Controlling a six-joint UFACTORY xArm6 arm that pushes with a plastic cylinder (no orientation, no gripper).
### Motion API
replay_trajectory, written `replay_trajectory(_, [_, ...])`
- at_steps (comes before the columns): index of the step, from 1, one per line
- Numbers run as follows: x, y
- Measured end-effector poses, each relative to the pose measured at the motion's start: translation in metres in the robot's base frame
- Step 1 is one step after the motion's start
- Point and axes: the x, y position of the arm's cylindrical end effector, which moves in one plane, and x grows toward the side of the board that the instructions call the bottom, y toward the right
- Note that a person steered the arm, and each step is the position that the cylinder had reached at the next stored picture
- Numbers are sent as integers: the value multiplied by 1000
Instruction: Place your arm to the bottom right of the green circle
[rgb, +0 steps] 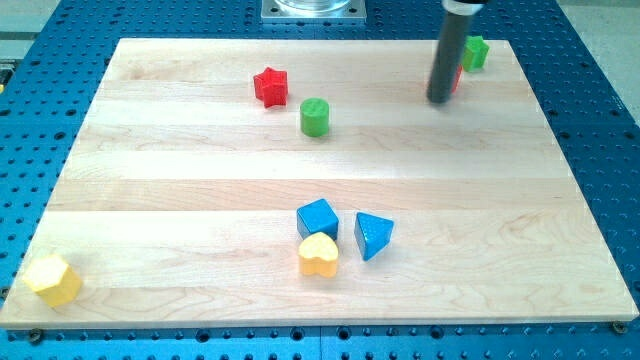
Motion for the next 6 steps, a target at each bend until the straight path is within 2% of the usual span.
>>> replay_trajectory(2, [-29, 14])
replay_trajectory(3, [-8, 7])
replay_trajectory(4, [-19, 40])
replay_trajectory(5, [-38, 27])
replay_trajectory(6, [-22, 12])
